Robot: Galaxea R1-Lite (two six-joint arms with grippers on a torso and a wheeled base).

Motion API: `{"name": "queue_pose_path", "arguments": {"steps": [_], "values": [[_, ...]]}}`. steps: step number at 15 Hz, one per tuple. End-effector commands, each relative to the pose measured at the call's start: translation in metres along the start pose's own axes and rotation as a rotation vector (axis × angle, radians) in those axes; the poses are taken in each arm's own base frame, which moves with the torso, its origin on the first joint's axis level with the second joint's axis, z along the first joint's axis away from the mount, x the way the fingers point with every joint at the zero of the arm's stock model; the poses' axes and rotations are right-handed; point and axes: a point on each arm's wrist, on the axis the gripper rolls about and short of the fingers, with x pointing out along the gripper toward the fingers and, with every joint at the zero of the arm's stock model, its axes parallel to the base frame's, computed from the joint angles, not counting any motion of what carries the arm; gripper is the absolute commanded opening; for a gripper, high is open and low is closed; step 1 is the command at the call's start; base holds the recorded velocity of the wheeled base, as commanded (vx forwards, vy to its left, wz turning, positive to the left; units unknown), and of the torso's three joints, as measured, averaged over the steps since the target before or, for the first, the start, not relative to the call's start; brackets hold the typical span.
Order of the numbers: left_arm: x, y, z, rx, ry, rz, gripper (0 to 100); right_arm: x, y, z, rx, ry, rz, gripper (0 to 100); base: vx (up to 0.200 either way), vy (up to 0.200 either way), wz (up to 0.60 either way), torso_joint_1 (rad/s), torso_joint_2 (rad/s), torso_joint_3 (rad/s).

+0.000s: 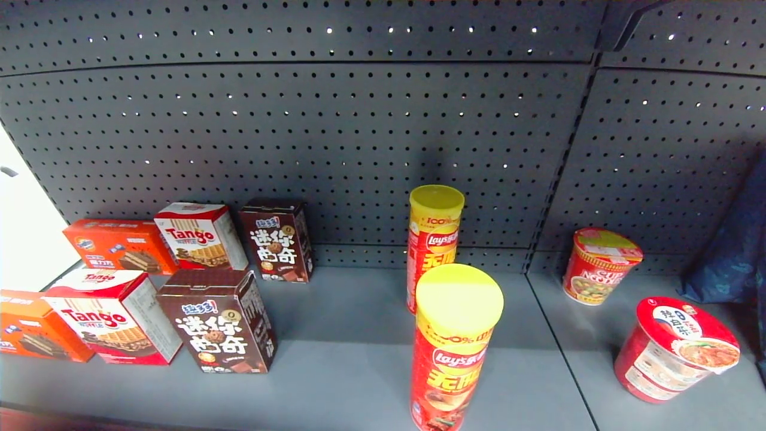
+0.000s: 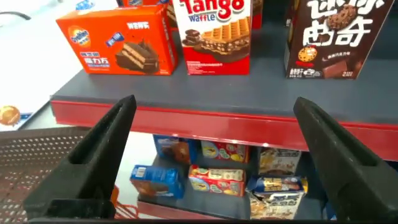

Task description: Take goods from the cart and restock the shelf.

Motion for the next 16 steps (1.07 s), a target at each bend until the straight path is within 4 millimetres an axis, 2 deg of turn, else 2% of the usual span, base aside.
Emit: {"name": "queue_pose_path", "arguments": {"steps": [1, 16], "values": [[0.0008, -0.001, -0.0021, -0.019, 0.003, -0.03, 100, -0.0027, 0.001, -0.0005, -0.002, -0.035, 0.056, 100, 0.0, 0.0, 0.0, 0.0, 0.0, 0.0], [0.001, -0.0013, -0.0022, -0.057, 0.003, -0.047, 100, -0.0029, 0.0007, -0.0001, -0.006, -0.036, 0.047, 100, 0.0, 0.0, -0.04, 0.0, 0.0, 0.0]]}}
